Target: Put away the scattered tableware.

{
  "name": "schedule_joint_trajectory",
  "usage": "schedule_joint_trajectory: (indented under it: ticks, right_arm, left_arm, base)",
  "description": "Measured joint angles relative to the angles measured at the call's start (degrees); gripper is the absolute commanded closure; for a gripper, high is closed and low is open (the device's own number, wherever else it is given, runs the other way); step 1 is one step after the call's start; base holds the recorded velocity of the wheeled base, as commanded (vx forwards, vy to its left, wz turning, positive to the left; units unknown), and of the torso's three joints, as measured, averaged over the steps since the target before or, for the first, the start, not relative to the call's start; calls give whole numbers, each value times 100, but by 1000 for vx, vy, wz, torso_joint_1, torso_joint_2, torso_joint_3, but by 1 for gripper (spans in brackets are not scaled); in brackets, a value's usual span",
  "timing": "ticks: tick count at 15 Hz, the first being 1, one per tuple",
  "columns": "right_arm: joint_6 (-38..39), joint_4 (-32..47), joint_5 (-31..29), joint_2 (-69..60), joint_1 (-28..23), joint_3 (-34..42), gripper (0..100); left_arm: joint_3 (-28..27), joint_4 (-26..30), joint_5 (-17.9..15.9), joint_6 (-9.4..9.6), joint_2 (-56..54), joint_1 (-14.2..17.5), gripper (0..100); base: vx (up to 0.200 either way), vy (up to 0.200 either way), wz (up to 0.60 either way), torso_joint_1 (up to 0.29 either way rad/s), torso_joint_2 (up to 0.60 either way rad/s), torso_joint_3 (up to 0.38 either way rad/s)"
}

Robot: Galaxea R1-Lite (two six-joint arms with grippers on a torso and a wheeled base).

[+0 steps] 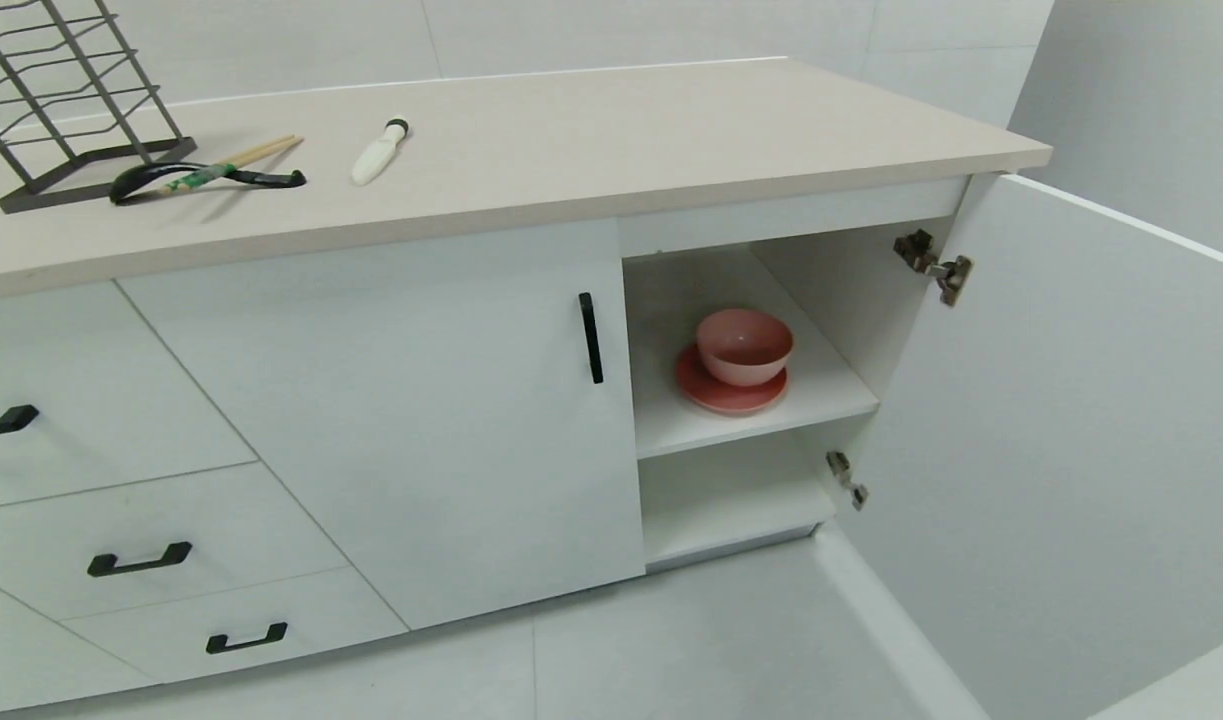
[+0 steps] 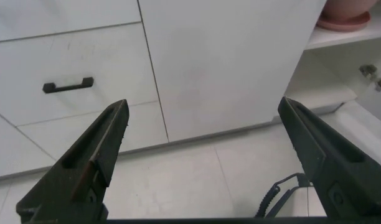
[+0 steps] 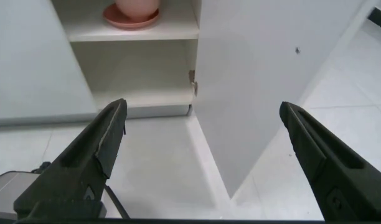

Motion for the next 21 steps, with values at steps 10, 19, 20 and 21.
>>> schedule_joint_trajectory:
  ticks: [10, 19, 20, 21]
  right_arm:
    - [219, 11, -77, 0, 0, 0, 0]
    - [263, 16, -115, 0, -1, 0, 0]
    - [263, 16, -115, 0, -1, 0, 0]
    - [262, 16, -115, 0, -1, 0, 0]
  left_arm:
    - [0, -2, 7, 150, 0, -2, 0]
    - [0, 0, 7, 148, 0, 0, 0]
    - [0, -2, 10, 148, 0, 0, 0]
    - [0, -2, 7, 148, 0, 0, 0]
  base:
    - [0, -200, 0, 3, 3, 2]
    - [0, -200, 0, 3, 3, 1]
    - [-200, 0, 0, 2, -2, 7]
    - [-200, 0, 0, 7, -2, -2]
